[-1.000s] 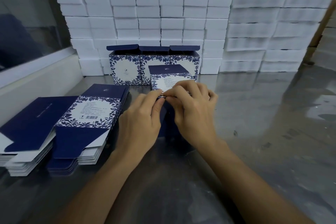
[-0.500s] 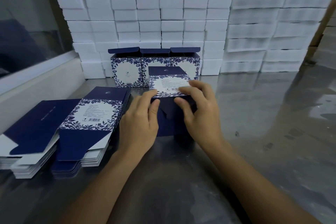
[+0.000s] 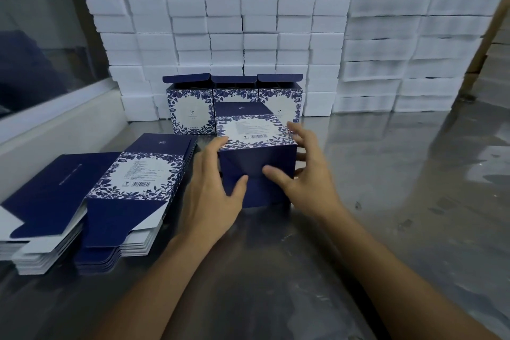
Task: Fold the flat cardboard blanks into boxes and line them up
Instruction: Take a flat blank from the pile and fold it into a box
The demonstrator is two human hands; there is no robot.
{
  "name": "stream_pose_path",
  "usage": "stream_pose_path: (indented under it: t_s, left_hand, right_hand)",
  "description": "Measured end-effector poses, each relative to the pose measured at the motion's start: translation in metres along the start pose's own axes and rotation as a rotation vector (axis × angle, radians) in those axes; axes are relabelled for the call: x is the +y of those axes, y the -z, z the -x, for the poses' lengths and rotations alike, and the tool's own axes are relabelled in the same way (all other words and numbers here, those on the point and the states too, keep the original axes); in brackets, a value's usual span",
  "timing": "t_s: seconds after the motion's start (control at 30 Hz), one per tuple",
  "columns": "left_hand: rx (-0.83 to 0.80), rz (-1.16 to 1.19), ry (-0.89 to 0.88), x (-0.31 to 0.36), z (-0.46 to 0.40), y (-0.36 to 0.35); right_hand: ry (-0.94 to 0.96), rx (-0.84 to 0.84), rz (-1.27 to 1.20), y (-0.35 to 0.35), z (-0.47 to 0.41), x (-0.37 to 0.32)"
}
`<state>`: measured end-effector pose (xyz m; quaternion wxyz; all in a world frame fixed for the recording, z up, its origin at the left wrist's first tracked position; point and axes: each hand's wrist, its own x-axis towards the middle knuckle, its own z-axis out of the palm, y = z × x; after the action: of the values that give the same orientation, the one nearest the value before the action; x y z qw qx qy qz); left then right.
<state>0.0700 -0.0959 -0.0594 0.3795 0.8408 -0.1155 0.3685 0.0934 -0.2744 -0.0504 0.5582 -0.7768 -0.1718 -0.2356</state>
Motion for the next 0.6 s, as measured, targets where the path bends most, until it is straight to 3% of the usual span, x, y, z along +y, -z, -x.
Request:
stream_pose_path:
  t_s: [0.23, 0.43, 0.6]
  left_hand:
    - [0.111, -0.039, 0.059, -0.001, 0.000, 0.002]
    - [0.063, 0.413, 0.071, 0.004, -0.002, 0.008]
    - [0.148, 0.232, 0.102, 0.001, -0.009, 0.009]
  right_hand:
    - [0.101, 0.116, 0.145, -0.009, 0.003, -0.001]
    - [0.049, 0.110, -0.075, -0.001, 0.006, -0.012]
    - [-0.044, 0.179, -0.214, 0.000, 0.001, -0.015]
